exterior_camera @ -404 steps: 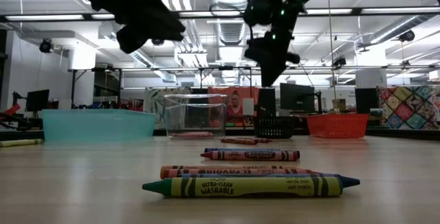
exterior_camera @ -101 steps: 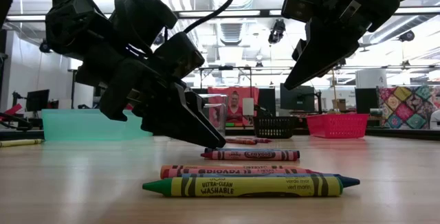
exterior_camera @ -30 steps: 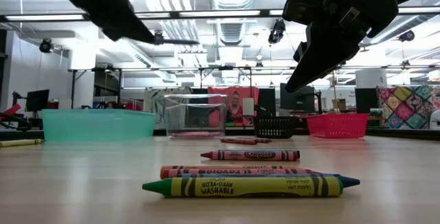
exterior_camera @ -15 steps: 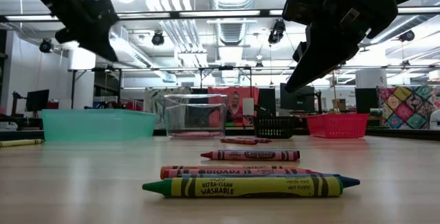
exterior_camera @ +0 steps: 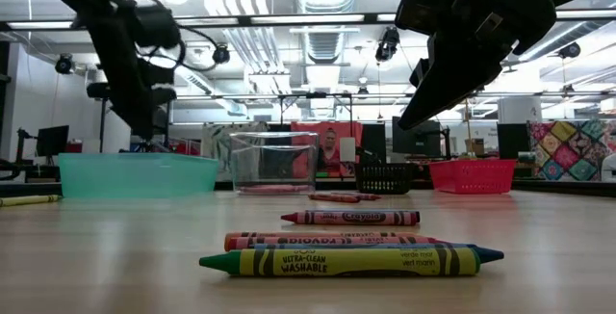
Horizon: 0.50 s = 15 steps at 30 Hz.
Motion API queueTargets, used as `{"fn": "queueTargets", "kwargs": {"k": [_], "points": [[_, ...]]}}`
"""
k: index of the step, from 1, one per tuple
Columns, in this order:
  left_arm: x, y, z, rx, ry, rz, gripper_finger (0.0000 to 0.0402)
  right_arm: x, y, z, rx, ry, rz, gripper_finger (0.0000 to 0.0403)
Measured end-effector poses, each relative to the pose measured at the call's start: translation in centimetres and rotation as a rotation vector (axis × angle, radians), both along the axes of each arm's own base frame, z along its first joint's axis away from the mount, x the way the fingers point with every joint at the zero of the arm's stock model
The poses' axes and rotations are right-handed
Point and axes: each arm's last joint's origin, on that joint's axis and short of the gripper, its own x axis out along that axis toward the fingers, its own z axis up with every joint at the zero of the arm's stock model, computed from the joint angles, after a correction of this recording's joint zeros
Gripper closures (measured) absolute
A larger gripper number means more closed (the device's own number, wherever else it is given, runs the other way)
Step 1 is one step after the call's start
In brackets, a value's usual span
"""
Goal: Sort crayons
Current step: Put the blue crayon into the green transparent bin
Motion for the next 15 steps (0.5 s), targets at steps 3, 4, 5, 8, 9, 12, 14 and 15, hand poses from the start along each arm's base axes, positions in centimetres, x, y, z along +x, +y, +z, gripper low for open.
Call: {"fn": "queueTargets", "kwargs": {"k": [3,4,5,8,9,12,14,15], "points": [[0.7,0.7,-0.9,-0.018,0.028,-0.011,0.0401,0.0,-0.1,0.0,0.0,0.0,-0.004,0.0344],[0.9,0.9,-1.2,-0.021,0.033,-0.012,0.0401,0.0,-0.2,0.0,0.0,0.0,-0.006,0.0344],[1.1,1.1,-1.5,-0.026,0.04,-0.011,0.0401,0.1,-0.2,0.0,0.0,0.0,-0.008,0.0344],[1.5,1.6,-2.2,-0.015,0.081,0.007,0.0401,0.1,-0.3,0.0,-0.001,0.0,-0.01,0.0344],[1.6,1.7,-2.5,-0.01,0.101,0.016,0.0399,0.1,-0.3,0.0,-0.001,0.001,-0.01,0.0344],[1.7,2.0,-3.0,0.003,0.153,0.044,0.0385,0.0,-0.3,0.0,-0.001,0.003,-0.009,0.0344],[1.8,2.1,-3.3,0.001,0.168,0.05,0.0371,0.0,-0.3,0.0,-0.001,0.003,-0.009,0.0344],[1.8,2.2,-3.4,-0.001,0.17,0.051,0.0364,0.1,-0.3,0.0,-0.001,0.003,-0.01,0.0344]]}}
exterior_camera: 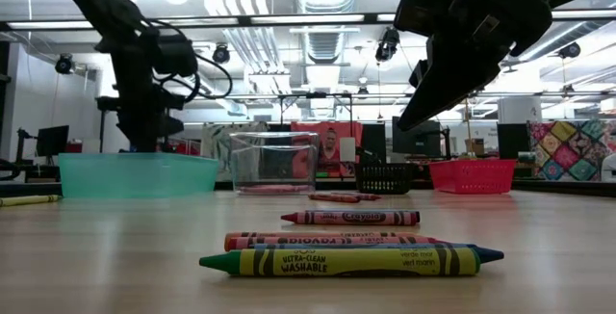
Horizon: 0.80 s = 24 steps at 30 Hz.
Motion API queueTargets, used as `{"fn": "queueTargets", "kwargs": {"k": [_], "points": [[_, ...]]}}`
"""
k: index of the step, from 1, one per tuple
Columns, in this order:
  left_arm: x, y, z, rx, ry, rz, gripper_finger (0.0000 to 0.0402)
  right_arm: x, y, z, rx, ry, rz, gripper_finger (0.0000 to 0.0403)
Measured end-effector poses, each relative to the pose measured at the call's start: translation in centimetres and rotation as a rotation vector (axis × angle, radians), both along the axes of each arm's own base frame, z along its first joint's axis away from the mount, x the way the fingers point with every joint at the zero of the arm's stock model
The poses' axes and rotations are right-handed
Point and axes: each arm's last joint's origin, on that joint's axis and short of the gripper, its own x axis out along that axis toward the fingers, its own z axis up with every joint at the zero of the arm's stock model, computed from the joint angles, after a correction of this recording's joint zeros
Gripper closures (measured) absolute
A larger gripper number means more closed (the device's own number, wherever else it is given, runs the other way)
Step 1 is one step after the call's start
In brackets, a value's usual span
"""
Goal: Sort crayons
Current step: Put the blue crayon into the green transparent bin, then put the orange crayon into the orange bin
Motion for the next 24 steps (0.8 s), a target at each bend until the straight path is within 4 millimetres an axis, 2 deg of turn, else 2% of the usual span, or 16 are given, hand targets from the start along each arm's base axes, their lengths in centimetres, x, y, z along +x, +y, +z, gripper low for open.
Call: {"fn": "queueTargets", "kwargs": {"k": [6,12,17,24], "points": [[0.0,0.0,0.0,0.001,-0.002,0.001,0.0327,0.0,-0.1,0.0,0.0,0.0,-0.003,0.0344],[0.0,-0.8,1.3,0.0,-0.103,-0.041,0.0313,0.0,-0.1,0.0,0.002,-0.001,-0.007,0.0344],[0.5,-2.8,3.2,0.011,-0.251,-0.144,0.0313,0.3,-1.0,0.1,0.035,-0.002,-0.071,0.0344],[1.4,-6.9,6.1,0.086,-0.463,-0.306,0.0313,1.1,-2.5,0.8,0.062,-0.026,-0.148,0.0344]]}}
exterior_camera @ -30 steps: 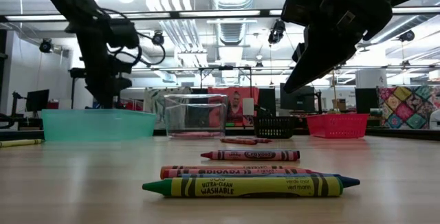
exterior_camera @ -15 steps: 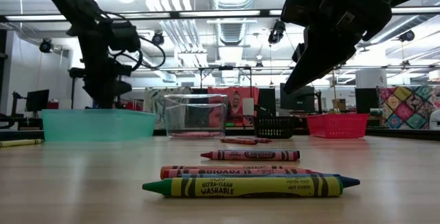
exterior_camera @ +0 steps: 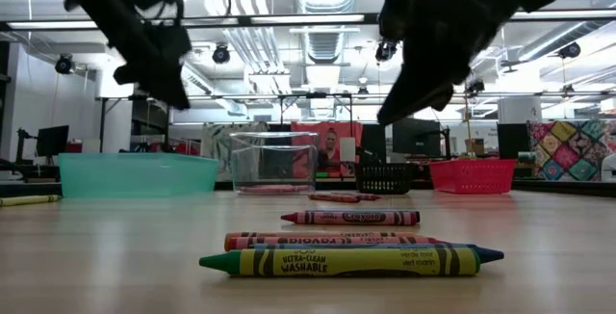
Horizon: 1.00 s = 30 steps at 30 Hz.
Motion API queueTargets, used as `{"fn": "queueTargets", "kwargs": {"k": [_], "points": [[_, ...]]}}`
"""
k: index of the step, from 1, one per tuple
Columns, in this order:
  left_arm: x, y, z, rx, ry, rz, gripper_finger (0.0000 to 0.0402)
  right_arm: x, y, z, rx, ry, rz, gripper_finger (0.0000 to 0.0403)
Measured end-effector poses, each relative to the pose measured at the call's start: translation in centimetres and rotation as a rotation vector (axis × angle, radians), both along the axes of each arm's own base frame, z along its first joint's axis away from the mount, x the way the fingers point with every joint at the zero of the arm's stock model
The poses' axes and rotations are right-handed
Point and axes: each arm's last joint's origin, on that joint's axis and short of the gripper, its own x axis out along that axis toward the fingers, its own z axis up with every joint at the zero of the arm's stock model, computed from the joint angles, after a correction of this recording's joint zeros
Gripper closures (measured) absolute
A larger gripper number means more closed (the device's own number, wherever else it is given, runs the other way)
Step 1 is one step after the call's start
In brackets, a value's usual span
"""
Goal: Sort crayons
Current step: Put the orange crayon into the orange bin
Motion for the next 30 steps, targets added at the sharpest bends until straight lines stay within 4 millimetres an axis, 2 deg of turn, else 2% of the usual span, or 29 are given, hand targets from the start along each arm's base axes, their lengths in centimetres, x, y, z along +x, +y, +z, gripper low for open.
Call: {"fn": "queueTargets", "kwargs": {"k": [8,15,23,27,30], "points": [[1.3,-5.2,2.4,0.078,-0.224,-0.214,0.0312,0.9,-1.7,1.2,0.011,-0.041,-0.065,0.0344],[1.8,-9.4,3.1,0.113,-0.302,-0.366,0.0312,1.5,-2.3,2.2,0.012,-0.071,-0.085,0.0344],[1.1,-11.9,2.4,-0.151,-0.348,-0.373,0.0312,1.7,-2.3,2.8,-0.003,-0.063,-0.067,0.0344],[0.7,-12.1,1.4,-0.317,-0.295,-0.309,0.0312,1.6,-2.3,2.8,-0.004,-0.059,-0.067,0.0344],[0.2,-12.2,0.3,-0.447,-0.191,-0.235,0.0312,1.6,-2.3,2.7,-0.004,-0.055,-0.066,0.0344]]}}
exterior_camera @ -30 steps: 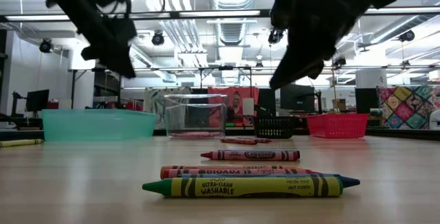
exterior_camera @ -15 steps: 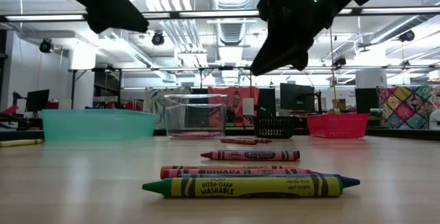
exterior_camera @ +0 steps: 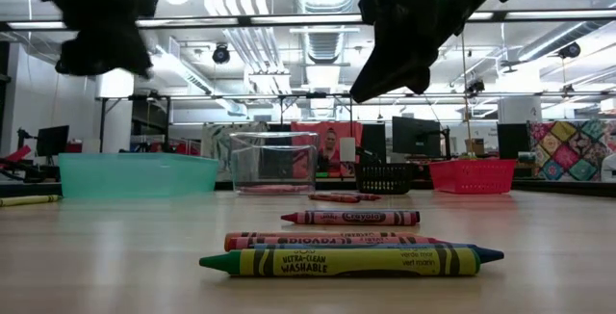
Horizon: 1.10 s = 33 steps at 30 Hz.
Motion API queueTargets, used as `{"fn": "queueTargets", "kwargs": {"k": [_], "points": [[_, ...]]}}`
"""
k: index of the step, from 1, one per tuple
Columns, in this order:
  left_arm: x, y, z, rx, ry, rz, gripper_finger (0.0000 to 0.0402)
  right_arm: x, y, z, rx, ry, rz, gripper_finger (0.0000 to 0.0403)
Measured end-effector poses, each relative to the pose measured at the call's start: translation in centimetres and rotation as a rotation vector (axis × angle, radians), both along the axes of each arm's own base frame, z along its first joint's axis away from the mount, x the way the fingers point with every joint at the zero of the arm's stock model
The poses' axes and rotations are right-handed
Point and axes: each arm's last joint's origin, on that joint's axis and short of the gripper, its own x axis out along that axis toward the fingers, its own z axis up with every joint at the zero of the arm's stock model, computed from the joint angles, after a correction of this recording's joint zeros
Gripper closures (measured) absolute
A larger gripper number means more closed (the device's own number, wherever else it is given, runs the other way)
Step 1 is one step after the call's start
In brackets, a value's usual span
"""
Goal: Sort crayons
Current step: Put the orange crayon into the orange bin
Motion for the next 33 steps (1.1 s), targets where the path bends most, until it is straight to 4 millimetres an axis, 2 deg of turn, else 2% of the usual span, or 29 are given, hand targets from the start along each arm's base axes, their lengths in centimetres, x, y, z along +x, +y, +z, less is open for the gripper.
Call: {"fn": "queueTargets", "kwargs": {"k": [7,14,24,33], "points": [[-0.5,-0.8,-2.2,-0.256,0.287,0.066,0.0312,-0.1,0.0,-0.1,-0.001,0.008,0.0,0.0344],[-0.2,-4.2,-4.0,-0.399,0.468,0.082,0.0315,-0.1,0.1,-0.1,-0.025,0.017,0.024,0.0344],[-1.2,-8.5,-5.0,-0.457,0.593,0.184,0.0315,-0.1,0.1,-0.1,-0.056,0.021,0.052,0.0344],[-0.5,-11.7,-5.9,-0.378,0.69,0.21,0.0279,-0.1,0.1,-0.1,-0.065,0.023,0.061,0.0344]]}}
